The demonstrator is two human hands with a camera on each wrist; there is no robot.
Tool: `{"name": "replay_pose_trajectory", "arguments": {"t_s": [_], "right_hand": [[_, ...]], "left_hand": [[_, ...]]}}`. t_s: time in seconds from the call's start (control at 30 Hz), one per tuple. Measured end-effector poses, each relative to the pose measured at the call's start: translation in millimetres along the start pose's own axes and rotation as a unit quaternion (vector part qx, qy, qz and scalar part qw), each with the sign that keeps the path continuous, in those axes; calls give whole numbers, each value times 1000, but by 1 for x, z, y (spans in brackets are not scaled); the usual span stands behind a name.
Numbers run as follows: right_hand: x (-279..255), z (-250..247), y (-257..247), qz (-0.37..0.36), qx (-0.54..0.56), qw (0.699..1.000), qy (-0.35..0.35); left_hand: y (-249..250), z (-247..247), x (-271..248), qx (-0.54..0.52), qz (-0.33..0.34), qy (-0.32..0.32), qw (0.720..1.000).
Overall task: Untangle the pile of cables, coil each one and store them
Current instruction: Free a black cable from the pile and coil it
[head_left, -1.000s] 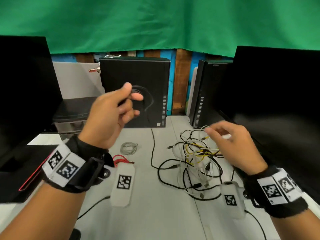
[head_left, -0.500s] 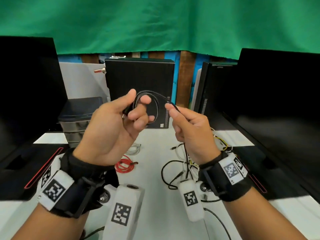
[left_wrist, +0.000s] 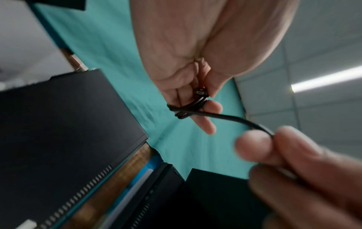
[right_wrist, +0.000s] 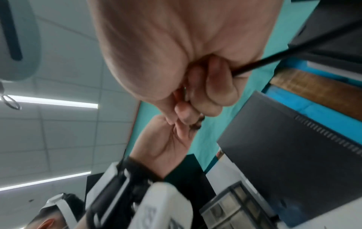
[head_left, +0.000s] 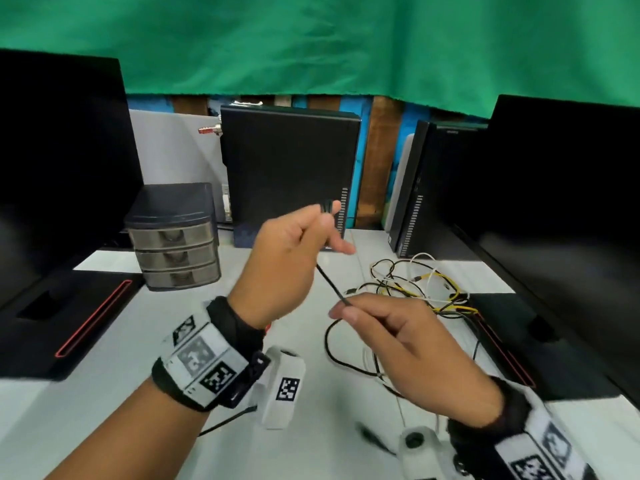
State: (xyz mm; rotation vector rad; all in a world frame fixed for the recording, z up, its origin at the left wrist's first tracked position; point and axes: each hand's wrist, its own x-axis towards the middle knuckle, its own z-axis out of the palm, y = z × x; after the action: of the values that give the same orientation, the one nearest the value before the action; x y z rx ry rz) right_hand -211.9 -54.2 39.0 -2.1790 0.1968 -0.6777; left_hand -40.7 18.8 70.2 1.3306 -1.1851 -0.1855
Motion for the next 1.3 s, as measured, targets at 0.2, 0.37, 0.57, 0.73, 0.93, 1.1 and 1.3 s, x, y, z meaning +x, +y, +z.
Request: {"name": "replay_pose_trajectory", "arguments": {"t_s": [0.2,0.37,0.57,0.73,0.93,1.1,1.3], "right_hand": [[-9,-46,8,4,16,996,90],[2,-54,20,30,99,982,155],[-8,-23,54,86,80,987,112],[-27,-6,34,72,24,994,-81],[-35,-25,-20,18,55,993,-99],[-20,-68,-2,-3,32,989,144],[-7,-60,50,124,64,980,143]], "left_hand": [[-12,27,-22,82,6,-237,968],[-8,24,-21,-111,-82,-324,936],[1,18,-16,-330,-99,-232,909],[-7,25,-11,-272,-117,-90,951],[-48,30,-19,86,-12,-136,987],[-32,44,-30,-38,-53,-251,966],[1,46,-30,-266,-92,-249,927]]}}
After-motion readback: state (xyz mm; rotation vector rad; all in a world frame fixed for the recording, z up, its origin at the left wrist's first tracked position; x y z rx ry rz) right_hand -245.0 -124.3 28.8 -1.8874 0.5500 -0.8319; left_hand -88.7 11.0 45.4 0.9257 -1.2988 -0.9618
